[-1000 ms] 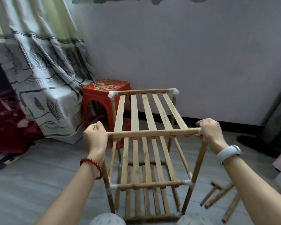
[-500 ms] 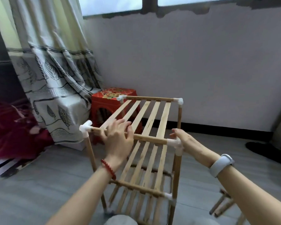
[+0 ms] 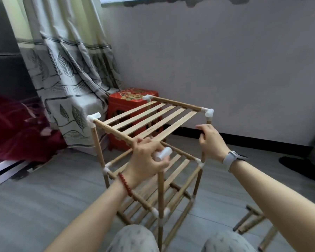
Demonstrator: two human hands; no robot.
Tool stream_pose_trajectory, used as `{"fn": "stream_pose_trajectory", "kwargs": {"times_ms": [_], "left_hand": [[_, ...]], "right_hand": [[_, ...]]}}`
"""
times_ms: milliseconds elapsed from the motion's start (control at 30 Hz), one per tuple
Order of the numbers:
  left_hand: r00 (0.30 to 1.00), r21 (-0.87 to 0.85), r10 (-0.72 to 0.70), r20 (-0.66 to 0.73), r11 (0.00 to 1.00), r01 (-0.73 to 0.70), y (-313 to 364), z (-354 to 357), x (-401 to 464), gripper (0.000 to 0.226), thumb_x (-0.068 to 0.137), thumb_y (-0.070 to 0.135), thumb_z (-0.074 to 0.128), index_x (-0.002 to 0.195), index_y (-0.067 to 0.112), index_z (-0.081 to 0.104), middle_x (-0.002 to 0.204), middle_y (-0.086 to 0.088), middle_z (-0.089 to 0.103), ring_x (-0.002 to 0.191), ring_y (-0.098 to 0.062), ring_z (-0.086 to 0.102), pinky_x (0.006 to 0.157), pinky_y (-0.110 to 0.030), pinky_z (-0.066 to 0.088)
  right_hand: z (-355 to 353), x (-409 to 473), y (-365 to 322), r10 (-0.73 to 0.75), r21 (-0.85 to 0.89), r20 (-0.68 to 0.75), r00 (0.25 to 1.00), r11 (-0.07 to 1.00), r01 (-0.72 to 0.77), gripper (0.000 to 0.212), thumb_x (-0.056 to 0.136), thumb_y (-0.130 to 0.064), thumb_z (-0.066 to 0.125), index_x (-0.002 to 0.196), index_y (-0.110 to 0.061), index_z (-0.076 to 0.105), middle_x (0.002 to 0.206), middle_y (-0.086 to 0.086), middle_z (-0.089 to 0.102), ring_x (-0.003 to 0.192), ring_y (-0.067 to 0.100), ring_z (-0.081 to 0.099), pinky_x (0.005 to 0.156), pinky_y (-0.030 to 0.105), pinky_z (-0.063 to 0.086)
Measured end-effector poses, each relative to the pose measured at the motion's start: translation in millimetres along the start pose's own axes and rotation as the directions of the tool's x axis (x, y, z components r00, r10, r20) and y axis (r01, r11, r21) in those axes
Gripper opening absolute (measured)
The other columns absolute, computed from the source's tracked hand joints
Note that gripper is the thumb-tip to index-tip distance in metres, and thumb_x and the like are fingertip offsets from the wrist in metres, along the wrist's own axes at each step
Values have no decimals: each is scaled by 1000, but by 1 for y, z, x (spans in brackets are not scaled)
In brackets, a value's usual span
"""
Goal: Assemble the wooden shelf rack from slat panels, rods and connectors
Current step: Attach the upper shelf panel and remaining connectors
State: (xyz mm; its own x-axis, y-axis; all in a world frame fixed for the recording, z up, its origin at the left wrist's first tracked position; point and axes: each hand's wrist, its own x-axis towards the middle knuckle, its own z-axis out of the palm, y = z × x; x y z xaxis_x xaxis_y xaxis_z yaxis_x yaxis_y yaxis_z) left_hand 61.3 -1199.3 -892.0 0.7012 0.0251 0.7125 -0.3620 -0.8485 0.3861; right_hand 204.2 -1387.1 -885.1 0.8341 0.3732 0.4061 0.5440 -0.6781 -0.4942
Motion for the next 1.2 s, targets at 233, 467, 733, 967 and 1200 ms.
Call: {"fn": "stream_pose_trajectory", "kwargs": {"times_ms": [233,467,733,967,1200], "left_hand": [[993,192,-83,-80,977,97,-68,-54,-18,33,80,36,49,80,10,68,81,-1,63,88,-21,56,91,-49,41],[928,477,-234,-291,805,352,-87,-58,-26,31,82,-5,58,106,10,70,113,-6,67,122,-30,51,110,-60,17],[975,454,-196,-105,863,223,-46,4,4,32,85,14,61,117,12,64,122,-6,62,125,-24,49,113,-59,16],[990,309,-98,102,949,62,-24,83,72,56,90,43,52,142,26,38,145,1,40,137,-18,30,114,-50,9],[974,158,-23,-225,986,60,-24,125,83,35,83,37,66,111,17,67,118,-1,66,114,-20,58,102,-42,25]], "right_hand": [[1,25,24,143,31,-98,985,990,-141,56,86,7,41,141,-3,34,142,21,32,130,37,32,108,40,27],[11,54,3,244,353,205,948,885,-304,44,100,-37,37,124,-3,52,126,14,55,114,28,54,94,39,45],[44,11,10,114,545,314,942,791,-278,20,98,-17,46,107,-3,57,96,12,63,95,26,61,89,46,50],[83,-1,49,69,292,527,847,921,-257,15,92,-3,51,105,-9,54,106,13,62,98,26,60,82,33,49],[106,-14,66,80,257,434,897,944,-209,16,91,-9,56,86,-24,51,83,-8,64,81,8,64,78,34,54]]}}
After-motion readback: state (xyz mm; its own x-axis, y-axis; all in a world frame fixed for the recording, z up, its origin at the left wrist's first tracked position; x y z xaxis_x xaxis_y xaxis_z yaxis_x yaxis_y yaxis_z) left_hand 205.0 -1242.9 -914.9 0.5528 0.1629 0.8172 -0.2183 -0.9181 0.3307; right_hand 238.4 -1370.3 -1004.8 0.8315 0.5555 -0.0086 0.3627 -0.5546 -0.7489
